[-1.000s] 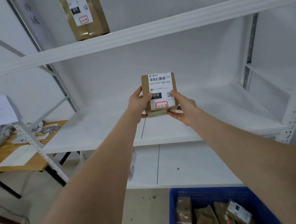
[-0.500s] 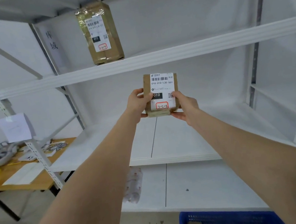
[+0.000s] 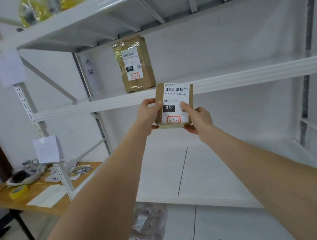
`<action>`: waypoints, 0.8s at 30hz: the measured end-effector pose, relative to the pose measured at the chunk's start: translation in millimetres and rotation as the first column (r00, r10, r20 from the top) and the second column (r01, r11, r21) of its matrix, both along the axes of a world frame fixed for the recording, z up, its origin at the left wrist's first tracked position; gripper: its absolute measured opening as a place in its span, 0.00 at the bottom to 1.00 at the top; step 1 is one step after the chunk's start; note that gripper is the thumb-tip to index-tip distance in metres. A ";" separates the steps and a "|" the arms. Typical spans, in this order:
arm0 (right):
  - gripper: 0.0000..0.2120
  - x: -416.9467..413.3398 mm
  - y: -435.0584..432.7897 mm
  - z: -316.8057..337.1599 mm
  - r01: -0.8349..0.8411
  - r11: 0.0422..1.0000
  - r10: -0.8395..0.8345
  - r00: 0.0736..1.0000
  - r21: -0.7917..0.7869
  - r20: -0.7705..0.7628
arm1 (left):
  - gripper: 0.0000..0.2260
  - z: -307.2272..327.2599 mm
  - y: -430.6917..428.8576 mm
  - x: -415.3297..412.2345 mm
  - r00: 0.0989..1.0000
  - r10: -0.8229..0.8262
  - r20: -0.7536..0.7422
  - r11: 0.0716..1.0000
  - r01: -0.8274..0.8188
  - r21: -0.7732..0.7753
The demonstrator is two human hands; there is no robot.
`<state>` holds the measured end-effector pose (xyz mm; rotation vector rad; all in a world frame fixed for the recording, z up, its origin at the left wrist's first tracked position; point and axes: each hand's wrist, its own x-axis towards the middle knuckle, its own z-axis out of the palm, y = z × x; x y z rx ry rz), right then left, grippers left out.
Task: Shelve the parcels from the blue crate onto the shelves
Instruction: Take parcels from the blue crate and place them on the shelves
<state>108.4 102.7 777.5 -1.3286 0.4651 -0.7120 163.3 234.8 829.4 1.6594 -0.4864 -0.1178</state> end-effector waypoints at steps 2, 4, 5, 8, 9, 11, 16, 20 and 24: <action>0.19 6.8 5.3 11.1 -0.007 0.999 0.008 1.000 -0.038 0.016 | 0.14 10.1 6.2 3.9 0.999 0.030 0.015 0.999 -0.029 -0.039; 0.19 12.9 10.4 21.4 -0.002 0.998 0.004 1.000 -0.069 0.030 | 0.13 19.4 12.4 7.3 0.998 0.049 0.029 0.996 -0.047 -0.076; 0.19 16.3 12.4 26.1 0.006 0.996 -0.003 0.999 -0.085 0.035 | 0.13 23.7 15.2 9.6 0.998 0.054 0.038 0.995 -0.051 -0.089; 0.19 25.7 19.3 38.5 0.035 0.992 -0.029 0.998 -0.125 0.052 | 0.13 34.4 23.9 18.1 0.995 0.064 0.070 0.991 -0.055 -0.118; 0.20 29.2 21.8 41.7 0.043 0.990 -0.036 0.998 -0.136 0.056 | 0.13 36.9 26.6 21.9 0.995 0.060 0.081 0.990 -0.049 -0.131; 0.20 36.3 26.0 47.4 0.071 0.983 -0.062 0.997 -0.170 0.056 | 0.12 41.4 31.2 31.2 0.995 0.031 0.093 0.987 -0.016 -0.159; 0.20 54.2 37.4 63.6 0.177 0.950 -0.162 0.984 -0.257 0.077 | 0.13 53.3 40.3 61.7 0.989 -0.048 0.138 0.979 0.074 -0.192; 0.21 74.7 56.9 89.6 0.257 0.927 -0.224 0.964 -0.275 0.146 | 0.14 77.1 54.4 92.1 0.974 -0.107 0.200 0.966 0.149 -0.211; 0.21 107.5 85.4 116.1 0.275 0.915 -0.211 0.950 -0.296 0.229 | 0.14 105.3 78.1 126.0 0.959 -0.075 0.274 0.963 0.141 -0.232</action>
